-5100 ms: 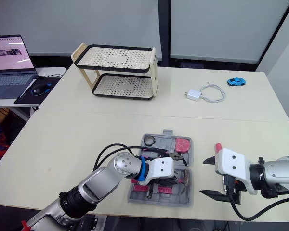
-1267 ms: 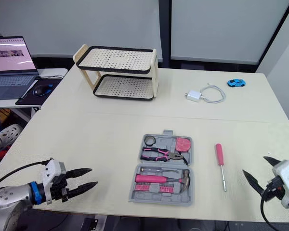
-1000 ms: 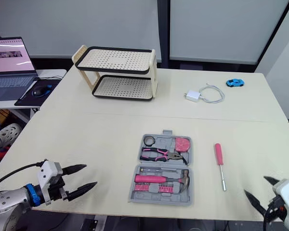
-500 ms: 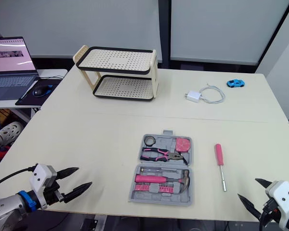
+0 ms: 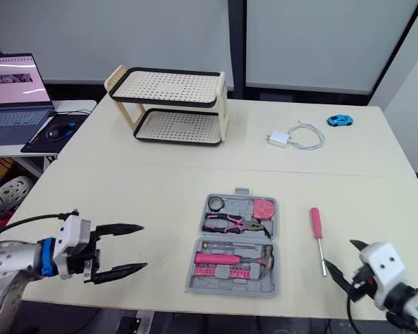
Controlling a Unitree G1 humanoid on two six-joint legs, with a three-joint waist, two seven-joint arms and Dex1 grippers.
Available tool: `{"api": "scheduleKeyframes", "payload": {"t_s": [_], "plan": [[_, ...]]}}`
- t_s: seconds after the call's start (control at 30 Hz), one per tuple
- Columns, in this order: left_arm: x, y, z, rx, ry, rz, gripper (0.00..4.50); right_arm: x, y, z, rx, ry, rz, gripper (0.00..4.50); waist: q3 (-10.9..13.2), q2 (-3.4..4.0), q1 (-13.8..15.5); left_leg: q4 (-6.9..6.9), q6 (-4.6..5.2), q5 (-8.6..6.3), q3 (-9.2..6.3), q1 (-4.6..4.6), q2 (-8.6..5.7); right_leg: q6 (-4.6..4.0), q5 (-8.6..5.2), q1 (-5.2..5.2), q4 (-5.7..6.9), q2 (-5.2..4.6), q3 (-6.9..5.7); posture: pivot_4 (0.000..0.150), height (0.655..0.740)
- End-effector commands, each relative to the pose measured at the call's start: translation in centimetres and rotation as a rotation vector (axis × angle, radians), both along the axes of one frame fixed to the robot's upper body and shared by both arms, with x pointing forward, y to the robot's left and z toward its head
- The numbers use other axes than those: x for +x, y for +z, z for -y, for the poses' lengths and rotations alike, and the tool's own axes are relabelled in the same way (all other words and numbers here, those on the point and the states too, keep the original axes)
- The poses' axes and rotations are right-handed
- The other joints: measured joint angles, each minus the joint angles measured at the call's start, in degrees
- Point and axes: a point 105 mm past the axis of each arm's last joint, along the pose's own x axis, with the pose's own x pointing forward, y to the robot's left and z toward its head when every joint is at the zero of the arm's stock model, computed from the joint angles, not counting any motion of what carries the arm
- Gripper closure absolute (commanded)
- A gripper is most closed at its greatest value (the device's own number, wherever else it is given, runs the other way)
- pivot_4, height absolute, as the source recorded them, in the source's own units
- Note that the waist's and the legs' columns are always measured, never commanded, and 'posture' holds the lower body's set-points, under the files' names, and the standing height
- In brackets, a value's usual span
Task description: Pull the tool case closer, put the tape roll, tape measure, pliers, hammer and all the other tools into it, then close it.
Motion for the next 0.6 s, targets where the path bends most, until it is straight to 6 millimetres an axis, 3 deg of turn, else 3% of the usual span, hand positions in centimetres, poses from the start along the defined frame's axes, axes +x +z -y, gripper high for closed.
{"api": "scheduleKeyframes", "payload": {"t_s": [0.03,0.2,0.6], "plan": [[-0.4,1.7,1.9,-0.009,-0.138,0.020,0.03,0.9,-0.3,-0.6,-0.018,-0.063,-0.005,0.00,0.00,0.01,-0.02,-0.01,0.00,0.00,0.00,-0.01,0.00,0.00,0.00,-0.01,-0.01,0.00,-0.01,0.150,0.7350],[-0.5,3.3,4.8,-0.006,-0.294,0.045,0.03,2.8,-1.6,-1.2,-0.029,-0.162,-0.015,0.00,0.02,0.03,-0.12,-0.01,0.00,0.00,-0.01,-0.01,0.00,0.00,0.00,-0.03,0.02,0.02,0.00,0.150,0.7350],[-0.2,5.3,8.2,-0.035,-0.427,0.049,0.03,7.2,-3.0,-1.2,0.027,-0.364,-0.015,0.00,0.05,0.07,-0.14,0.00,0.01,0.00,-0.05,-0.05,0.00,0.00,0.00,-0.09,0.04,0.05,-0.02,0.150,0.7350]]}}
